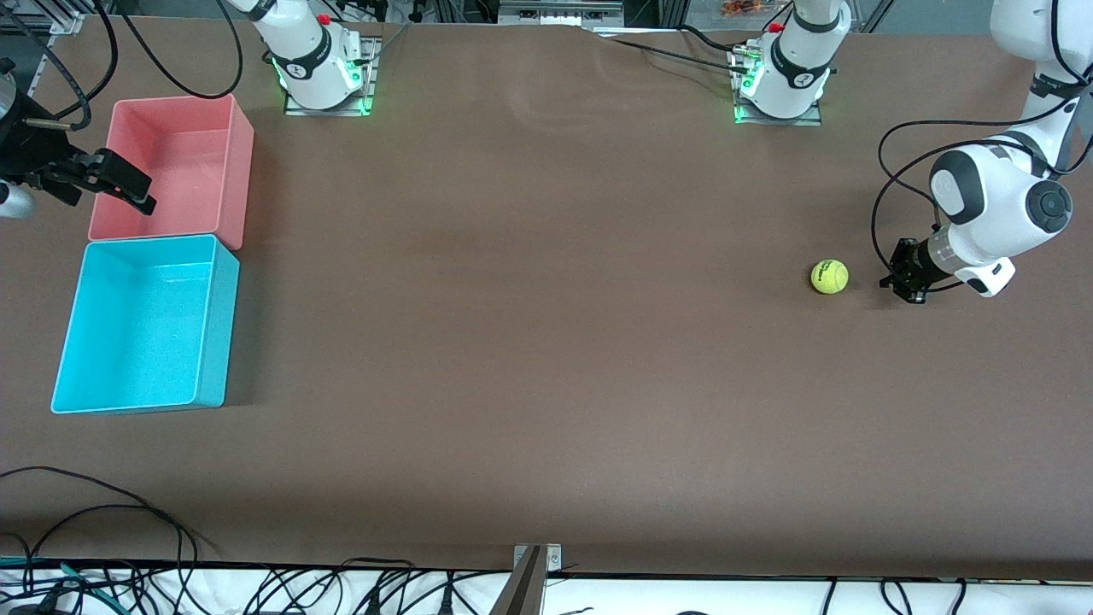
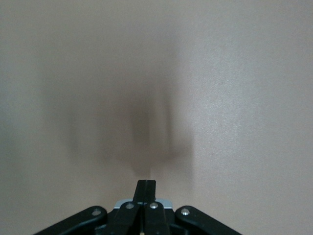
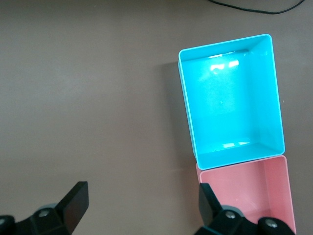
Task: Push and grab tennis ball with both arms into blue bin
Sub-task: 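Push the tennis ball with the left gripper toward the cyan bin, then push the ball further with the left gripper while the right gripper reaches it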
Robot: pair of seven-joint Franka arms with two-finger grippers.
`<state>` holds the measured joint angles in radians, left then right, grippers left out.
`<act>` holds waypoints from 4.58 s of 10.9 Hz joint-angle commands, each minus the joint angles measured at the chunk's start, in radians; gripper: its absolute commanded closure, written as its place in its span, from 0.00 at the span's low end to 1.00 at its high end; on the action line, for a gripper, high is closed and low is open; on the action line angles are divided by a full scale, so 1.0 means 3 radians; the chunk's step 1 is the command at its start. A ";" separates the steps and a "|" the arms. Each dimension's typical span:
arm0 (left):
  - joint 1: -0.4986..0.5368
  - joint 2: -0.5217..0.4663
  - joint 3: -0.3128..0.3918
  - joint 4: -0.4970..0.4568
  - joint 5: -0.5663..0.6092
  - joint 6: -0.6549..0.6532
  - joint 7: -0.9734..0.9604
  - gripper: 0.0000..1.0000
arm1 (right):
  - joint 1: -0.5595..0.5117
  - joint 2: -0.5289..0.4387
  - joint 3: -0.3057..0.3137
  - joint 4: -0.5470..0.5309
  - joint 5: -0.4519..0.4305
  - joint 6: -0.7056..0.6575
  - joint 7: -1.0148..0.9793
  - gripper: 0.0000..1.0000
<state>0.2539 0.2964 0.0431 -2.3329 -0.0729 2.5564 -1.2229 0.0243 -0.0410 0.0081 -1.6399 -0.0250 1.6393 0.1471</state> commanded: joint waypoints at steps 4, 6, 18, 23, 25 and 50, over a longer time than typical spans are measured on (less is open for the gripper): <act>-0.0018 -0.0016 -0.0031 -0.0118 -0.0038 0.0105 -0.0137 1.00 | -0.0020 0.0045 -0.0001 0.0087 -0.0060 -0.0065 -0.0009 0.00; -0.0013 -0.0027 -0.0031 -0.0195 -0.0038 0.0130 -0.0122 1.00 | -0.0020 0.0045 -0.0001 0.0087 -0.0060 -0.0055 -0.0004 0.00; -0.0039 -0.0149 -0.1686 -0.0380 -0.0013 0.0443 -0.1762 1.00 | -0.0020 0.0096 -0.0007 0.0092 -0.0050 0.0032 0.0001 0.00; 0.0154 -0.0482 -0.1775 -0.0211 -0.0008 -0.0278 -0.1269 1.00 | -0.0004 0.0126 0.0004 0.0087 -0.0029 0.0083 0.0001 0.00; 0.0411 -0.0497 -0.1775 -0.0155 -0.0008 -0.0319 -0.0936 1.00 | 0.0011 0.0187 0.0014 0.0087 -0.0029 0.0083 0.0001 0.00; 0.1112 -0.0640 -0.1984 0.2100 0.0381 -0.2457 0.4085 0.00 | 0.0154 0.0091 -0.0042 -0.2468 -0.0482 0.1242 0.0011 0.00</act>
<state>0.5913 0.1245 -0.5402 -1.7604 0.0441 1.8721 -0.1381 0.0700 0.0422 0.0011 -2.2688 -0.0625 1.9157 0.1477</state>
